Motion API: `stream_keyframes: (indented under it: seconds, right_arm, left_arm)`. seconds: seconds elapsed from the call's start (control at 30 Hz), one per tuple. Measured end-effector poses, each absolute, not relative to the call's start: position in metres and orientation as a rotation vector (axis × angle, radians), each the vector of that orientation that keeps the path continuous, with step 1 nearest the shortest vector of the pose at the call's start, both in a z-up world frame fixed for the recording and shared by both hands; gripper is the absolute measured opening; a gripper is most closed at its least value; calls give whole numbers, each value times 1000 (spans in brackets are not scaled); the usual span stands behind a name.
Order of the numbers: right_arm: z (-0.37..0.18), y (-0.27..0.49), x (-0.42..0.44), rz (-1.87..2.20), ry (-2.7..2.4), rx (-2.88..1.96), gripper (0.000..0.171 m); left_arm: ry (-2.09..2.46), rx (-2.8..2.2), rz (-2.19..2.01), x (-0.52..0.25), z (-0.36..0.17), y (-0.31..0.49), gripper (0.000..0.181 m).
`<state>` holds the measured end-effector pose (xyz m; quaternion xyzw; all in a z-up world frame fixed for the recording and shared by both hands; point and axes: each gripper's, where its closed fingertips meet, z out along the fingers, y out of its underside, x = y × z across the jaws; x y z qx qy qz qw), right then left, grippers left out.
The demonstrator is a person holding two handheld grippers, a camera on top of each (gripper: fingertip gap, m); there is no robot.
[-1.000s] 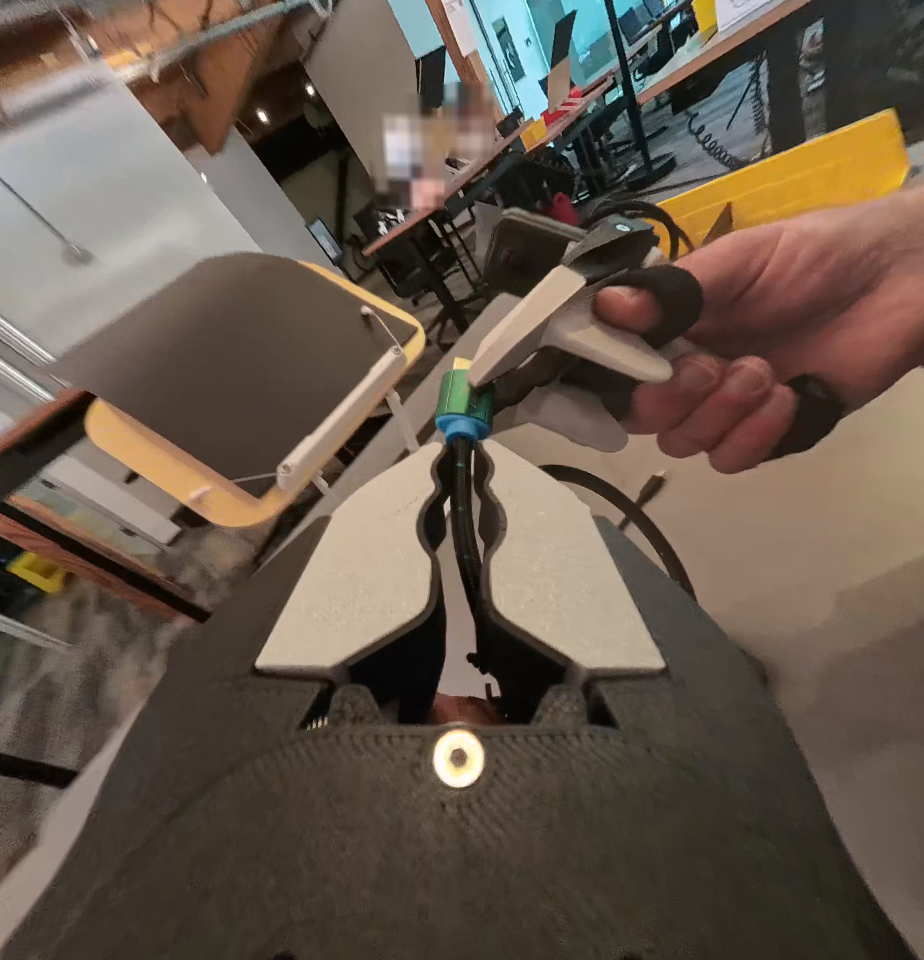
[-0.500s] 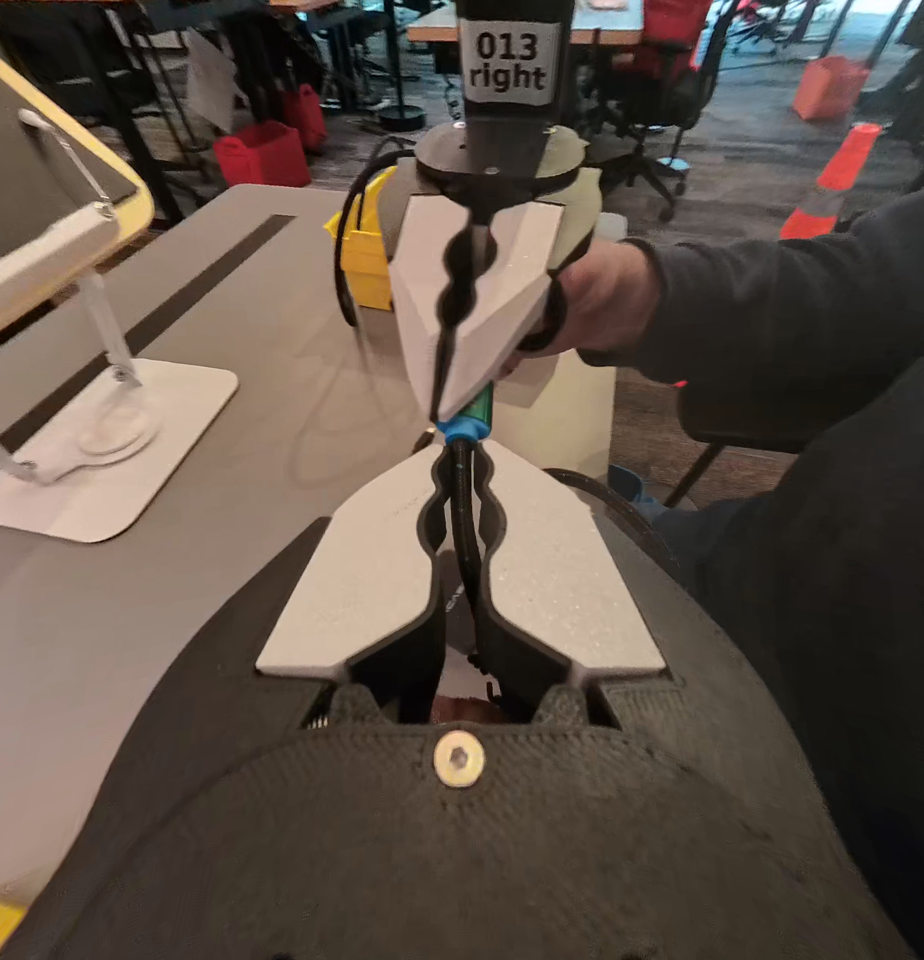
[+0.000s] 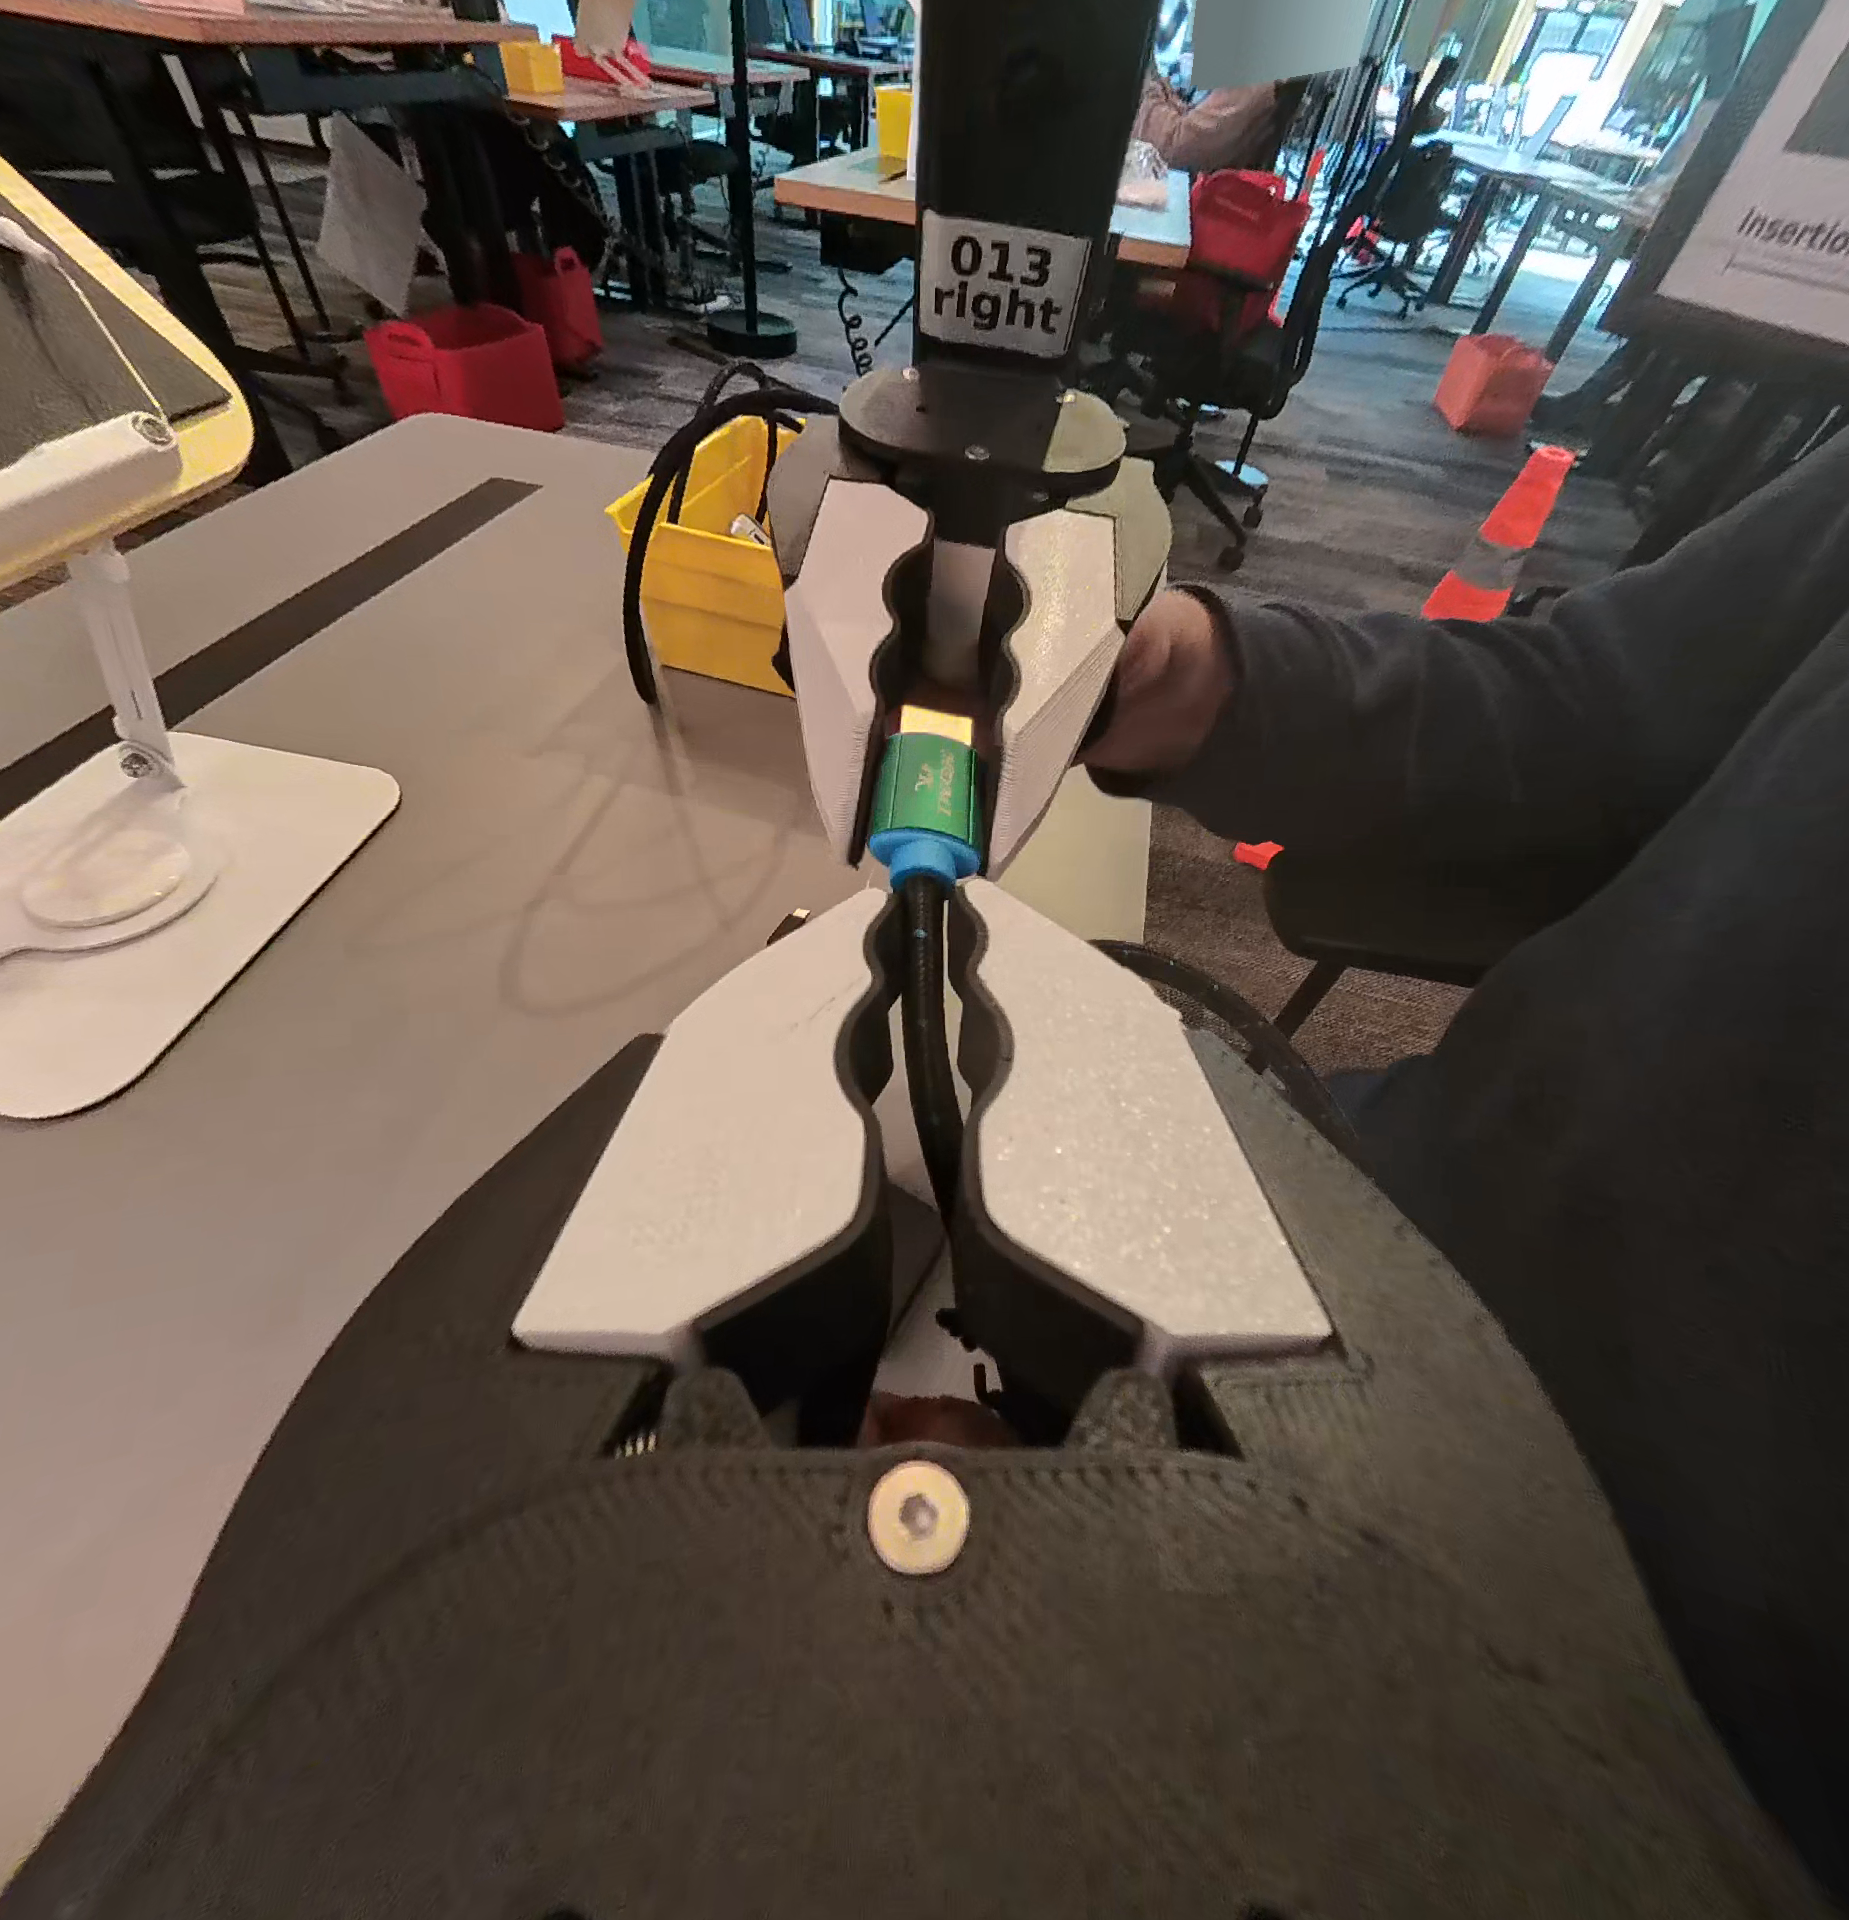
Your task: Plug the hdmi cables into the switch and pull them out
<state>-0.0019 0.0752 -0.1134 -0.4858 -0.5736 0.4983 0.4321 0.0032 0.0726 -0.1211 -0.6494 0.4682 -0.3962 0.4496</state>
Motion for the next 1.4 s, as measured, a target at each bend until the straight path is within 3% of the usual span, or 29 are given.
stream_keyframes:
  seconds: [0.33, 0.83, 0.93, 1.13, 1.4]
  right_arm:
    - [-96, 73, -1, 1433, -1270, -1185, 19]
    - [-82, 89, -11, 1626, -1000, -1215, 18]
    - [-78, 89, -14, 1657, -961, -1210, 16]
    - [-84, 95, -15, 1705, -889, -1229, 11]
    - [-86, 98, -11, 1731, -888, -1225, 11]
  left_arm:
    - [1115, -1520, -974, 4, -109, 73, 8]
    - [854, -1362, -956, -24, -84, 105, 51]
    - [895, -1342, -966, -13, -93, 99, 45]
    - [831, -1299, -936, -1, -103, 100, 15]
    - [837, -1370, -943, 3, -107, 101, 9]
